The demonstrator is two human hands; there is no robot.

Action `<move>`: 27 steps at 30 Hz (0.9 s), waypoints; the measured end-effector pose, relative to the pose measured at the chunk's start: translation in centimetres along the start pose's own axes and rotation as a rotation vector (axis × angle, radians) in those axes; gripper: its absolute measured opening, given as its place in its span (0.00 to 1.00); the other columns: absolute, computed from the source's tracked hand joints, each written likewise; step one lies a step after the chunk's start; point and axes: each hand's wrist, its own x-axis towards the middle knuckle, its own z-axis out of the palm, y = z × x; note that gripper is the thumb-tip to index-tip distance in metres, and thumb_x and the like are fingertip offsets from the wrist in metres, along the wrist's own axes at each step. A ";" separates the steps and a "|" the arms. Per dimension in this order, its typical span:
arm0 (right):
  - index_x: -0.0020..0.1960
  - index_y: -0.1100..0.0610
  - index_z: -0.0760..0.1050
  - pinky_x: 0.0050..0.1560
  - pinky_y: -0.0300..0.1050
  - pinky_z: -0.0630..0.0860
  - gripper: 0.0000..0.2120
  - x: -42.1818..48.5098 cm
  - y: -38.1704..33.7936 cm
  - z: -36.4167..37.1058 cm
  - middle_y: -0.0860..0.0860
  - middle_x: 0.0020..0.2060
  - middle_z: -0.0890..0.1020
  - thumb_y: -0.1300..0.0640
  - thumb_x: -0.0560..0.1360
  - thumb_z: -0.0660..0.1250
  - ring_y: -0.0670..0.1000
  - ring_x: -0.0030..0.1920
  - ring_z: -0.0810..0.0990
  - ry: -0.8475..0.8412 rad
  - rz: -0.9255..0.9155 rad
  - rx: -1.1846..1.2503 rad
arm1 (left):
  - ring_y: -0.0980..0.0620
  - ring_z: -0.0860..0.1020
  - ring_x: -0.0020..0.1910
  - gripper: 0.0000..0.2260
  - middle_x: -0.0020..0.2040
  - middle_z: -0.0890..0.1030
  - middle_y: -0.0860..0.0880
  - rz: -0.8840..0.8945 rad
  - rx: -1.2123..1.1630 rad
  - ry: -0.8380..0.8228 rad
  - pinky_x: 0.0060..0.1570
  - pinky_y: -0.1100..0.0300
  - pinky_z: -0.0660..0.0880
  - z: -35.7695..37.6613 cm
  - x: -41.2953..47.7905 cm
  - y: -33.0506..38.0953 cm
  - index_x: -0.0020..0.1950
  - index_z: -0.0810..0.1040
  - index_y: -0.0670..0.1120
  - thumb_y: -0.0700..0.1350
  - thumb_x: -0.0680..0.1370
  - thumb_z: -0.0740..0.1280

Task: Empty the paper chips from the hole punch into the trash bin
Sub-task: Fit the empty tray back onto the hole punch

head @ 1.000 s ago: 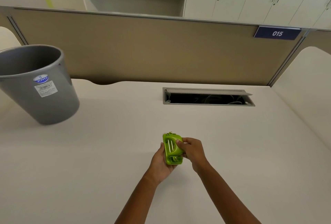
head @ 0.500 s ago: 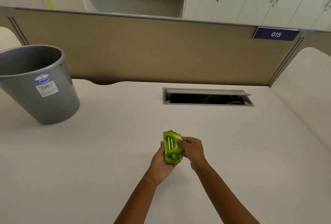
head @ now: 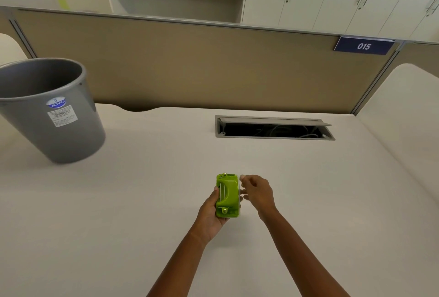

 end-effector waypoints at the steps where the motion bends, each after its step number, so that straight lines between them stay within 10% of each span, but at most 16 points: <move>1: 0.51 0.66 0.77 0.43 0.48 0.78 0.12 0.2 0.1 0.0 0.57 0.43 0.79 0.57 0.76 0.63 0.53 0.39 0.79 0.011 0.012 0.022 | 0.45 0.84 0.41 0.16 0.43 0.85 0.42 0.003 0.013 0.001 0.36 0.58 0.81 0.0 0.0 0.0 0.54 0.76 0.43 0.50 0.81 0.53; 8: 0.55 0.68 0.77 0.40 0.39 0.74 0.11 0.9 0.2 0.0 0.59 0.44 0.78 0.63 0.76 0.63 0.53 0.43 0.76 -0.120 0.147 0.128 | 0.56 0.83 0.30 0.12 0.33 0.86 0.51 0.044 0.156 0.026 0.28 0.65 0.78 -0.9 -0.3 0.3 0.49 0.78 0.47 0.48 0.81 0.55; 19: 0.55 0.65 0.77 0.50 0.48 0.79 0.12 0.2 0.7 0.6 0.59 0.44 0.80 0.59 0.77 0.62 0.55 0.43 0.80 -0.063 0.059 0.128 | 0.41 0.78 0.49 0.17 0.51 0.79 0.39 -0.112 -0.059 -0.030 0.38 0.47 0.81 -0.7 -1.0 0.6 0.58 0.74 0.44 0.53 0.81 0.53; 27: 0.41 0.61 0.78 0.50 0.54 0.79 0.08 -1.6 -0.2 1.0 0.55 0.36 0.79 0.58 0.75 0.65 0.55 0.42 0.78 -0.169 0.003 -0.002 | 0.42 0.77 0.47 0.18 0.40 0.86 0.40 -0.100 -0.127 -0.046 0.39 0.48 0.81 -1.4 -0.4 0.7 0.52 0.78 0.44 0.53 0.80 0.53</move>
